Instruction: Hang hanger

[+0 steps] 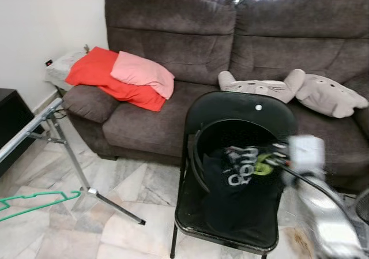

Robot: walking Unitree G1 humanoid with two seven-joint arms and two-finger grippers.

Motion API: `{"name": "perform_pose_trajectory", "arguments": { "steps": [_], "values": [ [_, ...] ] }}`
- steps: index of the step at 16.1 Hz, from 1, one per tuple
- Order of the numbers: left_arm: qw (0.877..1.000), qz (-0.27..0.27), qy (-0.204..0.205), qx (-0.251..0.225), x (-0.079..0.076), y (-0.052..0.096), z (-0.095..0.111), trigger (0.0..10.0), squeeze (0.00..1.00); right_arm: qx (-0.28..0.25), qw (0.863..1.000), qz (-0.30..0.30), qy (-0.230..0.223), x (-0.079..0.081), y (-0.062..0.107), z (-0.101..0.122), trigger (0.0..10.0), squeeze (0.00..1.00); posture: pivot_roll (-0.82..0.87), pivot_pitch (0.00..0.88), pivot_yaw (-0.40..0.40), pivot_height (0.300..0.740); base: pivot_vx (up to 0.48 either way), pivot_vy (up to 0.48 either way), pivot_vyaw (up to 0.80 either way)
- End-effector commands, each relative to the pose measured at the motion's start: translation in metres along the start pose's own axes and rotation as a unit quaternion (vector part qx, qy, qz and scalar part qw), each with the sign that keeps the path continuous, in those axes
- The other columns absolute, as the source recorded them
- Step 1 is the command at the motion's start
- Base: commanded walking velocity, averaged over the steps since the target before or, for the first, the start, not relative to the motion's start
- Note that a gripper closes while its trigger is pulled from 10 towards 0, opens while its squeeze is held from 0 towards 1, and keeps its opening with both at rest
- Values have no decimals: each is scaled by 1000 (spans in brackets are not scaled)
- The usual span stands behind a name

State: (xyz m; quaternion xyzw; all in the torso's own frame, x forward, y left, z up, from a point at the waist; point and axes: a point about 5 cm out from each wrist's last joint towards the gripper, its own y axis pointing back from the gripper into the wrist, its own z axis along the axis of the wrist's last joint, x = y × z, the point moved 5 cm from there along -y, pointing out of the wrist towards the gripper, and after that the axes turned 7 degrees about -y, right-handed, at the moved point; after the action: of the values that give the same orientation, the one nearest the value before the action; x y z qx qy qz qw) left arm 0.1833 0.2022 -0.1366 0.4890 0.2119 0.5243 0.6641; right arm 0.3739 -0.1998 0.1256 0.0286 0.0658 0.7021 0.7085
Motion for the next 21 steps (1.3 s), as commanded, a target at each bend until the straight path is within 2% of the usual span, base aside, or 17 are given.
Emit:
{"name": "perform_pose_trajectory", "arguments": {
  "steps": [1, 4, 6, 8, 11, 13, 14, 18, 20, 21],
  "values": [
    [1000, 4, 5, 12, 1, 1, -7, 10000, 0, 12, 999, 50, 9, 26, -11, -2, 0, 0, -39, 61, 23, 740, 0, 0, 0],
    [1000, 7, 8, 12, 1, 1, -8, 10000, 0, 33, 988, 147, 27, 70, -27, -5, 0, 0, -23, 63, 19, 740, 0, 0, 0],
    [1000, 8, 9, 12, 1, 1, -8, 10000, 0, 55, 983, 171, 43, 82, -31, -11, 0, 0, -15, 67, 16, 740, 0, 0, 0],
    [1000, 9, 10, 14, 1, 1, -9, 10000, 0, 79, 970, 220, 69, 101, -30, -21, 0, 0, -12, 69, 14, 740, 0, 0, 0],
    [1000, 9, 9, 16, 1, 1, -9, 10000, 0, 116, 954, 255, 111, 109, -21, -46, 0, 0, -12, 74, 15, 740, 0, 0, 0],
    [1000, 9, 8, 16, 1, 1, -8, 10000, 0, 147, 932, 282, 175, 111, -13, -69, 0, 0, -11, 73, 15, 740, 0, 0, 0],
    [1000, 10, 8, 16, 2, 1, -8, 10000, 0, 150, 927, 285, 190, 112, -12, -72, 0, 0, -12, 73, 14, 740, 0, 0, 0],
    [1000, 11, 8, 16, 3, 1, -8, 10000, 0, 159, 927, 289, 180, 121, -9, -83, 0, 0, -4, 69, 12, 740, 0, 0, 0],
    [1000, 12, 8, 16, 3, 1, -8, 10000, 0, 150, 937, 275, 156, 123, -11, -80, 0, 0, -4, 68, 10, 740, 0, 0, 0],
    [1000, 12, 9, 16, 3, 1, -8, 10000, 0, 123, 954, 255, 103, 121, -14, -69, 0, 0, -3, 65, 7, 740, 0, 0, 0]
  ]
}}
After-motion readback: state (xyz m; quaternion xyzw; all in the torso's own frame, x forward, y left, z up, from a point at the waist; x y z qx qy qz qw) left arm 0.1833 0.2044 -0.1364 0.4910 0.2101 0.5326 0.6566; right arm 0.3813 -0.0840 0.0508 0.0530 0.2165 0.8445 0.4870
